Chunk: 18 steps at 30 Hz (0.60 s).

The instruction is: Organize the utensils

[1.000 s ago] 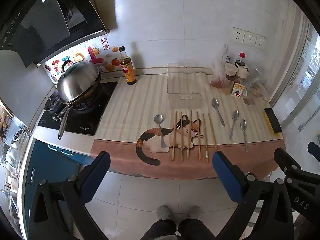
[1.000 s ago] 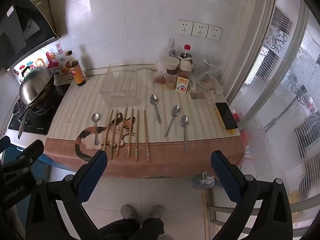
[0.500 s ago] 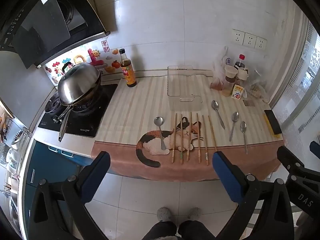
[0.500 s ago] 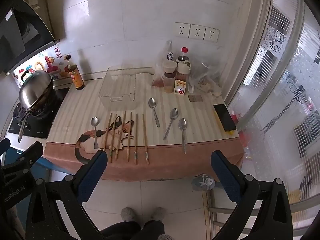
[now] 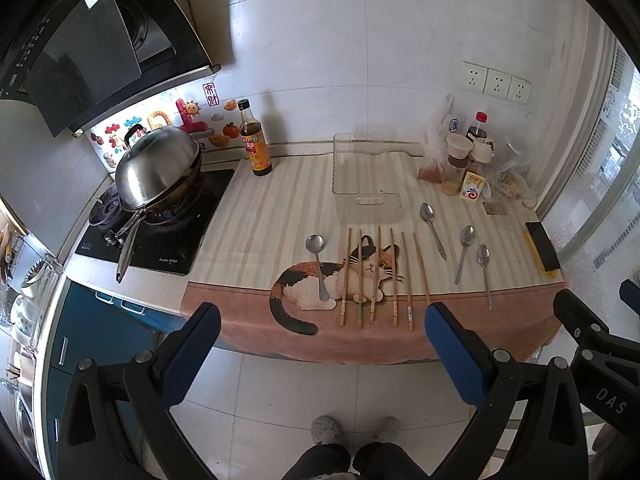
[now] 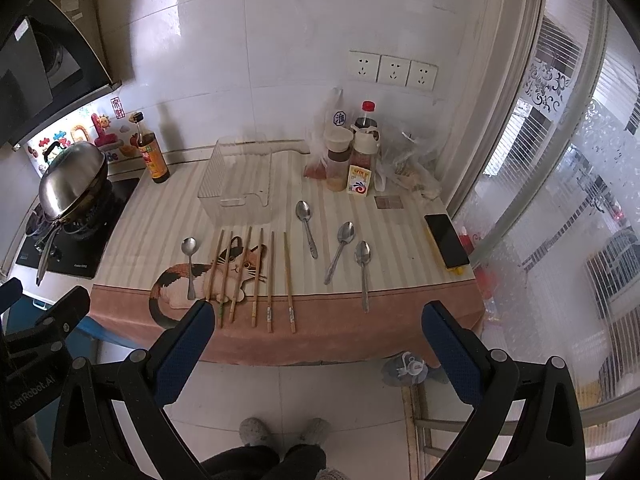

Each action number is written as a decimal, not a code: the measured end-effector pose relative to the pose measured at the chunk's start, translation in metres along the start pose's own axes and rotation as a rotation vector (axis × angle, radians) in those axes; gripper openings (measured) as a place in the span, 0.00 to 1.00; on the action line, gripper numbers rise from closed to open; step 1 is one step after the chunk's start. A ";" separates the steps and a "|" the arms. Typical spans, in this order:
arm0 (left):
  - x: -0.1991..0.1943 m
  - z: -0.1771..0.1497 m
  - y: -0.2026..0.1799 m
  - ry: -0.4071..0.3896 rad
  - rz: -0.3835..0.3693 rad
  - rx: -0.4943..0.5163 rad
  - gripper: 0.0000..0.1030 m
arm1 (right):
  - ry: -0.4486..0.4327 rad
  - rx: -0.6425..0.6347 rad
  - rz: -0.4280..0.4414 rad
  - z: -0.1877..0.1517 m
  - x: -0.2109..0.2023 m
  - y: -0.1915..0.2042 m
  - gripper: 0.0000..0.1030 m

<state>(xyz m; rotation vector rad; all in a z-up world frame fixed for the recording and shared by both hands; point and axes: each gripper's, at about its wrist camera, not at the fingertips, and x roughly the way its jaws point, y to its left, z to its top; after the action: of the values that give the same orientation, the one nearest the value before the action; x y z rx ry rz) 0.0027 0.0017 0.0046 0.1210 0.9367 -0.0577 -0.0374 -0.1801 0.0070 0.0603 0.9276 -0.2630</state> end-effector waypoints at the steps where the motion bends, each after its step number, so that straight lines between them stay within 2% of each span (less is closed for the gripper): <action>1: -0.001 0.000 -0.001 0.000 0.000 0.000 1.00 | -0.001 -0.001 0.000 -0.001 -0.001 -0.001 1.00; 18: -0.009 0.000 -0.014 -0.007 -0.007 -0.001 1.00 | -0.012 -0.002 -0.008 -0.002 -0.007 -0.008 1.00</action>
<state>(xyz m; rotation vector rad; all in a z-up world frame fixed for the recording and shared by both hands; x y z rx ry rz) -0.0040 -0.0127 0.0105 0.1162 0.9301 -0.0638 -0.0445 -0.1859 0.0119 0.0532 0.9160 -0.2692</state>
